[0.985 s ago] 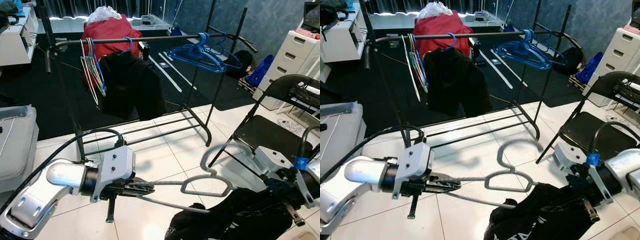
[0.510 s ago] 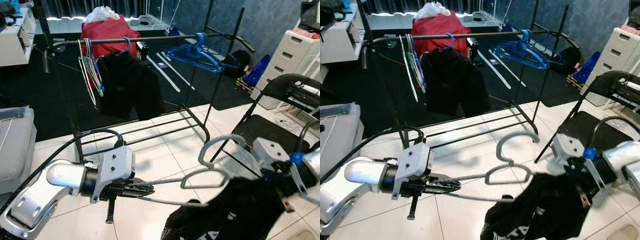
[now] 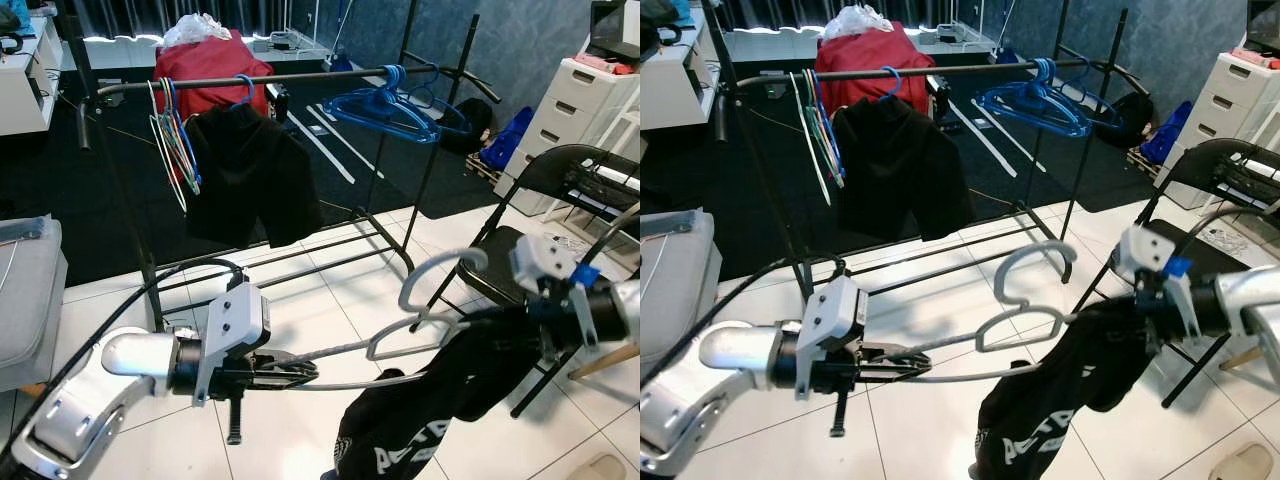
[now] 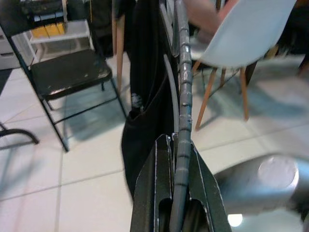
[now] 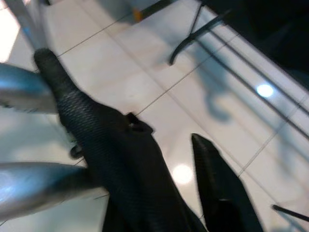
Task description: Hang hanger
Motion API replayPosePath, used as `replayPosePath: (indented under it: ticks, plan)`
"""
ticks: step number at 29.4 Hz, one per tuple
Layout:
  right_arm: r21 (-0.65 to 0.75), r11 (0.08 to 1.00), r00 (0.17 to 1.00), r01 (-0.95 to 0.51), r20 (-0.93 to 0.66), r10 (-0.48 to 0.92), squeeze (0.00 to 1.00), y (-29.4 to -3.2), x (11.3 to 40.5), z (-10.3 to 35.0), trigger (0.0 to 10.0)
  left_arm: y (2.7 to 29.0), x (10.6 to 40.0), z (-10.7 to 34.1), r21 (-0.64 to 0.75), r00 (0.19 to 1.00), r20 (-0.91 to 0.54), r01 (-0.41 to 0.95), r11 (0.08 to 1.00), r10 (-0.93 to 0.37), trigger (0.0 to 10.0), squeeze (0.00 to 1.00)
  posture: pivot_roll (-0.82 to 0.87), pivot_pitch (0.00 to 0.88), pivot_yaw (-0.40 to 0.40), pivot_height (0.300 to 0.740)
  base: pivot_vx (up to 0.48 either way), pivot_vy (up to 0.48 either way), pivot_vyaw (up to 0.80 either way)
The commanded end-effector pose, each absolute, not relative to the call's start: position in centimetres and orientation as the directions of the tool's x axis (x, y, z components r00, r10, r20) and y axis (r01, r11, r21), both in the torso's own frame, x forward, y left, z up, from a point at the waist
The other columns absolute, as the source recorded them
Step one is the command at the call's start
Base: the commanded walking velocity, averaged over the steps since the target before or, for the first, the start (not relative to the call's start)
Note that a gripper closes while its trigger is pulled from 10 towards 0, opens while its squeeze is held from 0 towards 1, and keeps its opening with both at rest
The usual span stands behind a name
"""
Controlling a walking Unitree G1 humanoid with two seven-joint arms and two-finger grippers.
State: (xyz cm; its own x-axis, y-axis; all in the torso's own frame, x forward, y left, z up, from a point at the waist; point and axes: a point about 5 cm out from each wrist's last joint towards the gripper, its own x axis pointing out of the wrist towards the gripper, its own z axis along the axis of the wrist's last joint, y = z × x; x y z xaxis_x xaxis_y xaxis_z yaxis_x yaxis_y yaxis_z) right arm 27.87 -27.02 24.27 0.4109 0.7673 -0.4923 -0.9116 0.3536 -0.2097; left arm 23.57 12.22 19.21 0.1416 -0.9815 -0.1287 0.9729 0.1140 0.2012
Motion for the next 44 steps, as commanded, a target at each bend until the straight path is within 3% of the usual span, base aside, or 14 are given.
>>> replayPosePath:
  ticks: [1,8,15,16,19,20,22,24,26,27,33,36,41,44]
  plan:
    - [-0.227,0.374,0.438,-0.899,-0.451,0.778,1.0,-27.2,28.0,24.8,10.0,11.8,23.2,19.6,0.195,0.108,-0.083,0.977,0.091,-0.991,0.0,0.0,-0.06,0.058,-0.076,0.74,0.0,0.0,0.0]
    - [-0.228,0.453,0.495,-0.862,-0.186,0.849,1.0,-28.9,27.4,28.7,10.0,12.4,24.0,19.3,0.187,0.176,-0.064,0.969,0.161,-0.982,0.0,0.0,-0.06,0.064,-0.073,0.74,0.0,0.0,0.0]
    - [-0.233,0.546,0.566,-0.805,-0.022,0.824,1.0,-30.3,26.9,30.7,10.0,13.0,24.6,19.1,0.187,0.229,-0.057,0.959,0.215,-0.972,0.0,0.0,-0.07,0.067,-0.069,0.74,0.0,0.0,0.0]
    - [-0.232,0.601,0.609,-0.765,0.044,0.792,0.0,-30.9,27.0,31.2,10.0,13.1,24.9,19.0,0.188,0.252,-0.051,0.953,0.238,-0.966,0.0,0.0,-0.07,0.067,-0.069,0.74,0.0,0.0,0.0]
    - [-0.185,0.753,0.72,-0.632,0.22,0.658,0.0,-32.5,27.3,32.2,10.0,13.3,25.3,19.1,0.19,0.283,-0.035,0.943,0.272,-0.958,0.0,0.0,-0.07,0.071,-0.063,0.74,0.0,0.0,0.0]
    - [-0.185,0.753,0.72,-0.632,0.22,0.658,0.0,-32.5,27.3,32.2,10.0,13.3,25.3,19.1,0.19,0.283,-0.035,0.943,0.272,-0.958,0.0,0.0,-0.07,0.071,-0.063,0.74,0.0,0.0,0.0]
    - [-0.059,0.813,0.738,-0.579,0.385,0.554,0.0,-33.4,27.5,32.8,10.0,13.3,25.5,19.4,0.196,0.301,-0.021,0.936,0.291,-0.953,0.0,0.0,-0.07,0.072,-0.062,0.74,0.0,0.0,0.0]
    - [-0.01,0.816,0.741,-0.578,0.412,0.53,0.0,-33.2,27.6,32.3,10.0,13.3,25.7,19.5,0.201,0.312,-0.017,0.932,0.303,-0.95,0.0,0.0,-0.07,0.073,-0.06,0.74,0.0,0.0,0.0]
    - [0.025,0.788,0.74,-0.615,0.362,0.566,0.0,-31.9,27.8,30.2,10.0,13.3,25.9,19.7,0.207,0.329,-0.003,0.924,0.321,-0.944,0.0,0.0,-0.07,0.073,-0.06,0.74,0.0,0.0,0.0]
    - [0.001,0.752,0.729,-0.659,0.245,0.639,0.0,-29.9,27.7,27.7,10.0,13.2,26.1,19.9,0.214,0.34,0.012,0.918,0.335,-0.94,0.0,0.0,-0.07,0.074,-0.061,0.74,0.0,0.0,0.0]
    - [0.003,0.731,0.72,-0.682,0.178,0.671,0.0,-28.8,27.5,26.1,10.0,13.1,26.3,20.1,0.219,0.345,0.027,0.914,0.342,-0.938,0.0,0.0,-0.06,0.073,-0.06,0.74,0.0,0.0,0.0]
    - [-0.028,0.631,0.631,-0.776,-0.027,0.775,0.0,-25.9,25.9,22.7,10.0,12.7,27.0,20.8,0.215,0.399,0.088,0.887,0.409,-0.913,0.0,0.0,-0.06,0.072,-0.063,0.74,0.0,0.0,0.0]
    - [-0.031,0.618,0.619,-0.786,-0.049,0.784,0.0,-25.5,25.6,22.3,10.0,12.7,27.1,20.9,0.214,0.411,0.1,0.881,0.423,-0.906,0.0,0.0,-0.06,0.072,-0.063,0.74,0.0,0.0,0.0]
    - [0.013,0.646,0.645,-0.764,0.059,0.762,0.0,-25.7,25.3,23.6,10.0,12.6,28.1,21.1,0.189,0.473,0.139,0.85,0.492,-0.87,0.0,0.0,-0.07,0.07,-0.059,0.74,0.0,0.0,0.0]
